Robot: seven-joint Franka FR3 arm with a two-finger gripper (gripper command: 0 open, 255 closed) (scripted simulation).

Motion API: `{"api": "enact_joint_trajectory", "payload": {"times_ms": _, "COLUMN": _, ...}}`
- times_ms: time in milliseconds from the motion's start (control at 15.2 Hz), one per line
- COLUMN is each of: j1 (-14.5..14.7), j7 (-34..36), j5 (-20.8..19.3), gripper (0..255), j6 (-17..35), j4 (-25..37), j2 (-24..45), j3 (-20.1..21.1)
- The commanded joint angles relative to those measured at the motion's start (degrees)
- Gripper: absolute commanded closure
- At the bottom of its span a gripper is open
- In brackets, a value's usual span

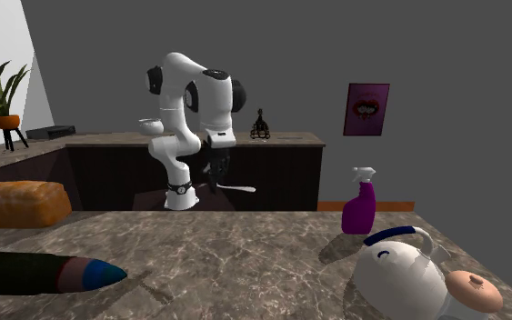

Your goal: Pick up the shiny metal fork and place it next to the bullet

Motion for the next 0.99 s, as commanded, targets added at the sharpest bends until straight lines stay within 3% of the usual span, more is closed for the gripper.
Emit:
{"api": "enact_joint_trajectory", "payload": {"times_ms": 0, "j1": -1.21, "j7": -2.3, "j5": -0.18, "gripper": 255, "j6": 0.4, "j4": -2.77, "j2": -2.37, "j3": -1.07}}
{"api": "enact_joint_trajectory", "payload": {"times_ms": 924, "j1": -10.15, "j7": -19.68, "j5": -4.04, "gripper": 255, "j6": 2.26, "j4": -13.06, "j2": -11.25, "j3": -10.83}}
